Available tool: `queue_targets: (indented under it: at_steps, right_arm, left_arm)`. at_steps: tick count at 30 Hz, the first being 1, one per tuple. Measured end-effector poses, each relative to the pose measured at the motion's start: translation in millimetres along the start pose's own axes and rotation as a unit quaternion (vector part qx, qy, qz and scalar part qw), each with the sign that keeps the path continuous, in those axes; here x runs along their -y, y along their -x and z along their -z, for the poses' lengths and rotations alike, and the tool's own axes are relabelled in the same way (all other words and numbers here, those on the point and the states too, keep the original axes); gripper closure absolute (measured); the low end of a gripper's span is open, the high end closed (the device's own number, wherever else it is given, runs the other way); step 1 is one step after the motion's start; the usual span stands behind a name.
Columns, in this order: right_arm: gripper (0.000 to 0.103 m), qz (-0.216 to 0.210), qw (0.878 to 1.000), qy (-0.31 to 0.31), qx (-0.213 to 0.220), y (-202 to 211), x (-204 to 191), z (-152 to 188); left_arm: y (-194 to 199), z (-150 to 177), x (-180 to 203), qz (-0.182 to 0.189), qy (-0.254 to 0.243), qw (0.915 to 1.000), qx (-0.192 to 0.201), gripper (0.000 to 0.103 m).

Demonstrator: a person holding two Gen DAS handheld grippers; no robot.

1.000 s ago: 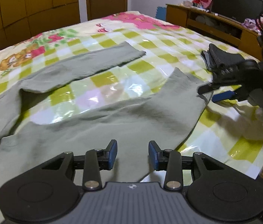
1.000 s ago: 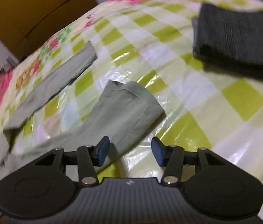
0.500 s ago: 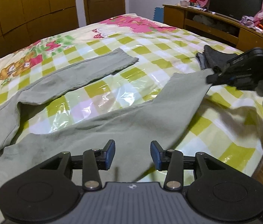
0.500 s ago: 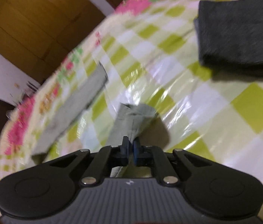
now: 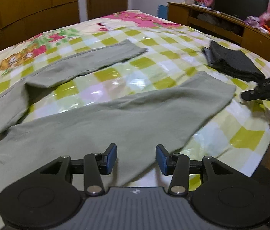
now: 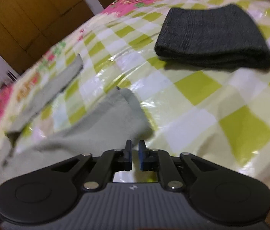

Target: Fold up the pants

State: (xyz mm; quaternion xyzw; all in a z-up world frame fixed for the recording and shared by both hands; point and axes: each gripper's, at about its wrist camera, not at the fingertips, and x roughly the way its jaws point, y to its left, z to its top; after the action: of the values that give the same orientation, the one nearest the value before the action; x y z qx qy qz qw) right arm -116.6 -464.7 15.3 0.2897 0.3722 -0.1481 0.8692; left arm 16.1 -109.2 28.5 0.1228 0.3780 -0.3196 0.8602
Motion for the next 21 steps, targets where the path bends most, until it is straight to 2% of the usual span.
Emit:
queue_targets:
  at_steps: [4, 6, 9, 11, 15, 19, 21]
  right_arm:
    - [0.092, 0.04, 0.998, 0.039, 0.024, 11.6, -16.7, -5.8]
    - [0.089, 0.034, 0.996, 0.078, 0.034, 14.4, -37.1, -8.5]
    - [0.077, 0.0, 0.989, 0.145, 0.029, 5.9, -83.1, -8.5]
    - [0.077, -0.034, 0.985, 0.168, 0.002, -10.5, -112.7, -4.6]
    - [0.077, -0.07, 0.976, 0.202, -0.052, -44.4, -158.8, 5.6]
    - [0.076, -0.117, 0.956, 0.256, -0.087, -71.6, -217.8, 8.9]
    - [0.076, -0.137, 0.941, 0.295, -0.09, -84.8, -254.8, 6.3]
  left_arm:
    - [10.5, 8.5, -35.8, -0.023, 0.024, 0.9994, 0.014, 0.045]
    - [15.7, 13.9, -56.0, -0.038, 0.04, 0.9983, 0.019, 0.045]
    - [21.3, 29.8, -90.2, -0.068, 0.068, 0.9952, 0.018, 0.043]
    - [22.7, 44.5, -114.2, -0.087, 0.089, 0.9922, 0.005, 0.043]
    - [21.9, 76.3, -155.3, -0.105, 0.12, 0.9866, -0.032, 0.042]
    - [42.1, 79.4, -190.7, -0.09, 0.143, 0.9855, -0.019, 0.042]
    - [58.7, 71.2, -220.5, -0.107, 0.147, 0.9834, 0.006, 0.041]
